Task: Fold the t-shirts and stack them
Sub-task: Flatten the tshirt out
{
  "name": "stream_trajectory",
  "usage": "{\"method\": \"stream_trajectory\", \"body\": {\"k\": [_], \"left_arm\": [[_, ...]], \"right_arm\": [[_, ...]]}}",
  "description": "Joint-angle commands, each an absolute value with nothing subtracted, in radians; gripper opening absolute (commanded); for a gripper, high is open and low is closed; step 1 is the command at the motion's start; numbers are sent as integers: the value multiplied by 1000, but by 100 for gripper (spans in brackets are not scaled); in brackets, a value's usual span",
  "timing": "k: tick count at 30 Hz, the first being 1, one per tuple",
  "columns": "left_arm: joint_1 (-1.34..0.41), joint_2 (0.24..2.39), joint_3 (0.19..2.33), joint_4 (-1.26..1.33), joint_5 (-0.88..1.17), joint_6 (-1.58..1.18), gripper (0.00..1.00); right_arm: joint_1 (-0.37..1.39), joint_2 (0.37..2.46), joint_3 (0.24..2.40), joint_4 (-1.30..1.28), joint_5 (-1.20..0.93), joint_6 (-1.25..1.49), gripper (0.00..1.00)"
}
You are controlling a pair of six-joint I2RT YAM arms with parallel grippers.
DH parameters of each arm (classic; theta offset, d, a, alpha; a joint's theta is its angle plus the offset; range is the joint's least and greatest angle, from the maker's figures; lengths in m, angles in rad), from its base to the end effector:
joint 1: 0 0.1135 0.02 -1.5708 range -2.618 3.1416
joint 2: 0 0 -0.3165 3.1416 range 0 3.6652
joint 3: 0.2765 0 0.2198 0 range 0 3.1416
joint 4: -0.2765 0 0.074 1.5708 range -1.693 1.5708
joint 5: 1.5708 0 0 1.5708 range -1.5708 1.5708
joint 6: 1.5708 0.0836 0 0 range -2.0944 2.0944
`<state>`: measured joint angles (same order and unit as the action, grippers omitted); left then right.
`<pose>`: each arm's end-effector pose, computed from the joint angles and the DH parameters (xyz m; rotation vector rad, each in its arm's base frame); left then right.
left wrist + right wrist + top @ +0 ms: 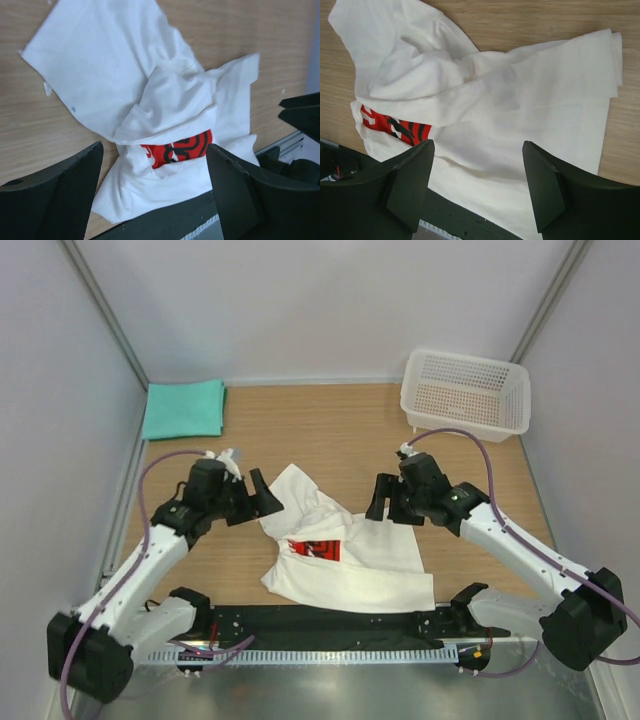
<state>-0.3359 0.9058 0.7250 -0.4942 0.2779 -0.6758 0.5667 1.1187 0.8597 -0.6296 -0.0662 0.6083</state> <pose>0.1473 -0.0757 0.2871 -0.2421 2.3452 -0.8354 0.1664 0.1124 0.2799 0.0231 2.5500 0.5720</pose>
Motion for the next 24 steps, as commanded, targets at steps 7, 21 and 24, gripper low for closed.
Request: {"method": "stream_trajectory", "body": {"k": [7,21,24], "left_arm": [[-424,1299,943,-611,51,-654,85],[-184,1643,1083,-650,209,-546,57],[-186,1670,1065,-634,212,-557,55]], "right_arm": [[551,1227,873,-605,158,575,88],[388,1304,893,-554,121,428,64],[367,1308,882,-535,94,437,60]]}}
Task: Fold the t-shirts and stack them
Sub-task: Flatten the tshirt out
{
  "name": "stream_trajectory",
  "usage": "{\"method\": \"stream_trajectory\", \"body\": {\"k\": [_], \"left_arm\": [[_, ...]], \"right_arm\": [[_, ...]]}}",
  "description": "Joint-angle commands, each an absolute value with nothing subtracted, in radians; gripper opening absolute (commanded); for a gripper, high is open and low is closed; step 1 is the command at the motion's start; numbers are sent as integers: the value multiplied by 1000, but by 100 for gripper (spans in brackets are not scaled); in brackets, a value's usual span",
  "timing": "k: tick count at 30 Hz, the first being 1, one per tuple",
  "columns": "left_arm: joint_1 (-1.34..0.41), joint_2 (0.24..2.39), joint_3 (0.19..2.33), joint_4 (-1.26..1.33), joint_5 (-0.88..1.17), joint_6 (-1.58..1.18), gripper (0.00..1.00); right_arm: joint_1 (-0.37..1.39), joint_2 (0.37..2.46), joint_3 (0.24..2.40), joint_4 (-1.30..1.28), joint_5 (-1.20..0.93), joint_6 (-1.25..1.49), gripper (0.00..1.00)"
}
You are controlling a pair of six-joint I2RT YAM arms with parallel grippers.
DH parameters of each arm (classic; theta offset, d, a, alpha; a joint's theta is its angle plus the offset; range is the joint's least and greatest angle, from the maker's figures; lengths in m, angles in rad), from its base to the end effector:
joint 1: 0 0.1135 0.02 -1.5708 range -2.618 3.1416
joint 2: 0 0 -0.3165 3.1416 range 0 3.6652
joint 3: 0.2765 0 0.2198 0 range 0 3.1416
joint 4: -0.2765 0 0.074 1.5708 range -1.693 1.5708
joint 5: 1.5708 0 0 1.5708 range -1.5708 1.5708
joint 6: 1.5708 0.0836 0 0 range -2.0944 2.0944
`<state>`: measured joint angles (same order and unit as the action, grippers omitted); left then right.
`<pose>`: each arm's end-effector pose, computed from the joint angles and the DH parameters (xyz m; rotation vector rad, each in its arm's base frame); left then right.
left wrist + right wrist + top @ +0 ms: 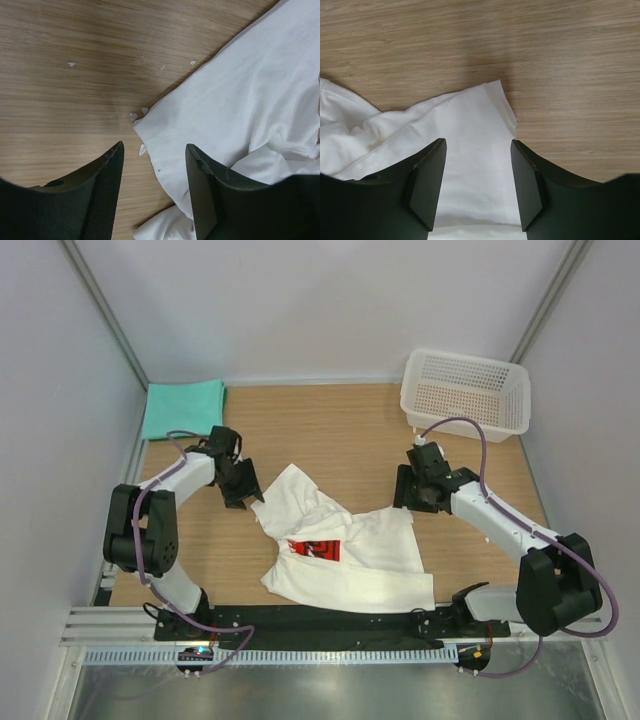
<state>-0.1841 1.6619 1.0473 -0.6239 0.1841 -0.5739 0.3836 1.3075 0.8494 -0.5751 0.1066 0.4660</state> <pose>0.2991 -0.0713 0.2081 -0.5123 2.8248 -0.4243 0.2206 0.0794 0.2444 0.1455 2.6002 0.1690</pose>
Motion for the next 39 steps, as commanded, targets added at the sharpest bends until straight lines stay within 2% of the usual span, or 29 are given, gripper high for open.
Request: {"method": "stream_trajectory", "body": {"k": [1,6,13,17,23,26,30,39], "left_arm": [[-186,1680,1060,-629,215,-560,53],[-186,1706,1057,-652,152,-574,42],[-186,1744,1045,-606,144,-586,44],[-186,1770,1046,-589,161,-580,38],[-184,1778,1055,-583,160,-568,19],[-186,1766,1060,-584,166,-568,0],[-184,1726,1060,-589,173,-571,0],[-186,1643,1051,-603,183,-592,0]], "right_arm": [[362,1312,879,-522,89,439,59],[348,1339,879,-506,92,440,58],[348,1416,873,-459,54,440,58],[347,1453,871,-431,72,417,58],[347,1499,913,-448,98,410,56],[347,1508,914,-448,123,402,56],[347,1525,914,-434,123,380,56],[347,1532,907,-408,106,341,42]]}}
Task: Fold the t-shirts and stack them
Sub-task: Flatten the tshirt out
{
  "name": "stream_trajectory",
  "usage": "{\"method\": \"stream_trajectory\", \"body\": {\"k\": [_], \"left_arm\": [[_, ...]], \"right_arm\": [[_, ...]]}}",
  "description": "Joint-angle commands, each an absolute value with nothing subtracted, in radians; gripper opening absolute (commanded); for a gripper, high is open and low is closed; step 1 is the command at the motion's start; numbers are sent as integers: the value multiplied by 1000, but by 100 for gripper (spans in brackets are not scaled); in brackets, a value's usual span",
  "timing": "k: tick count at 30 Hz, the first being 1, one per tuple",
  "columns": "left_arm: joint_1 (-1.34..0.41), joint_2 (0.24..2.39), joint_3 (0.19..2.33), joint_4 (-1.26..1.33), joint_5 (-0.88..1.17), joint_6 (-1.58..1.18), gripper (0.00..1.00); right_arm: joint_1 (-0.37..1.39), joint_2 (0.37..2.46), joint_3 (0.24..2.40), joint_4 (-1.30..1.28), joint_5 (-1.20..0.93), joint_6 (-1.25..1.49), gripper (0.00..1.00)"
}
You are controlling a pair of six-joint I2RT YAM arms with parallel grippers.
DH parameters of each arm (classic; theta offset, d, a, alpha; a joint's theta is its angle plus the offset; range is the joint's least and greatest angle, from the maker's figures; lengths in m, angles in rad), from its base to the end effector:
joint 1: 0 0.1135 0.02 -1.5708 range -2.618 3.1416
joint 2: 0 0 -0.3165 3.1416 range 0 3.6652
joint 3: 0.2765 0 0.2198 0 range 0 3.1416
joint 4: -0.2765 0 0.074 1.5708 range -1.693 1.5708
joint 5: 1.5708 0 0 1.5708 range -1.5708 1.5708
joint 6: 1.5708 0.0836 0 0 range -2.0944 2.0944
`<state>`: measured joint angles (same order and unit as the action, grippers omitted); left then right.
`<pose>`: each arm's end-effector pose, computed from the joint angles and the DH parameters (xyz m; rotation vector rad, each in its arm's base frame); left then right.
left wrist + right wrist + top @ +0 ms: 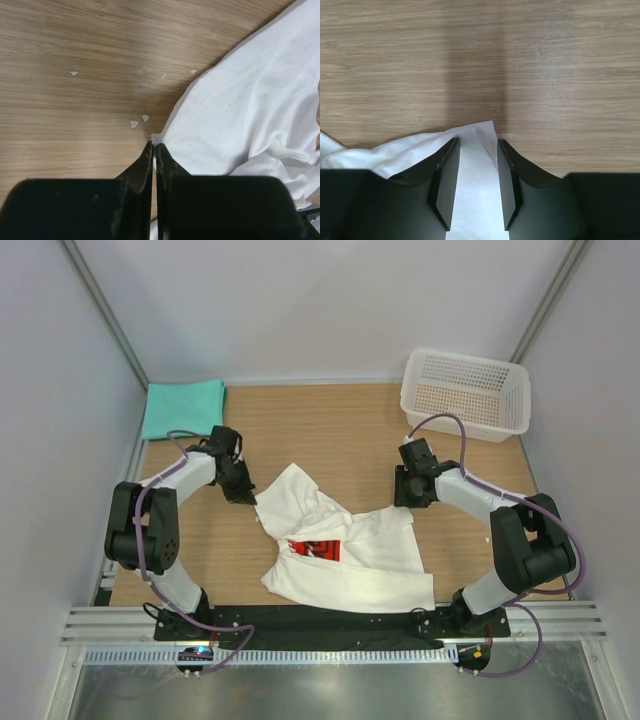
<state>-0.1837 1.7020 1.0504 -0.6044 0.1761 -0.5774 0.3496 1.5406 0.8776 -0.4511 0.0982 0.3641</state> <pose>0.3064 -0.0718 0.1981 -0.5249 2.8390 -0.4068 0.2690 0.0894 0.2059 0.0500 2.6783 0.0941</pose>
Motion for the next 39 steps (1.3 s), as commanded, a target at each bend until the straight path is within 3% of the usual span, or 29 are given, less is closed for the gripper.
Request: {"method": "stream_trajectory", "body": {"k": [1,12,15,18,19,22,25,31,39], "left_arm": [[-186,1638,1048,-603,183,-592,0],[-186,1575,1002,-603,187,-606,0],[-186,1552,989,-601,187,-609,0],[-186,1523,980,-603,186,-612,0],[-186,1516,979,-607,183,-618,0],[-186,1459,995,-630,161,-637,0],[-181,1388,1066,-652,131,-681,0],[-144,1338,1426,-706,22,-673,0],[-98,1335,1782,-614,-40,-608,0]], "right_arm": [[347,1531,907,-402,109,341,41],[347,1552,897,-357,51,295,45],[347,1549,890,-348,52,291,38],[347,1549,893,-347,69,290,20],[347,1546,900,-363,78,290,10],[347,1502,960,-429,112,287,1],[347,1428,1044,-495,178,287,1],[347,1312,1213,-503,301,268,1],[347,1261,1440,-451,371,255,1]]}}
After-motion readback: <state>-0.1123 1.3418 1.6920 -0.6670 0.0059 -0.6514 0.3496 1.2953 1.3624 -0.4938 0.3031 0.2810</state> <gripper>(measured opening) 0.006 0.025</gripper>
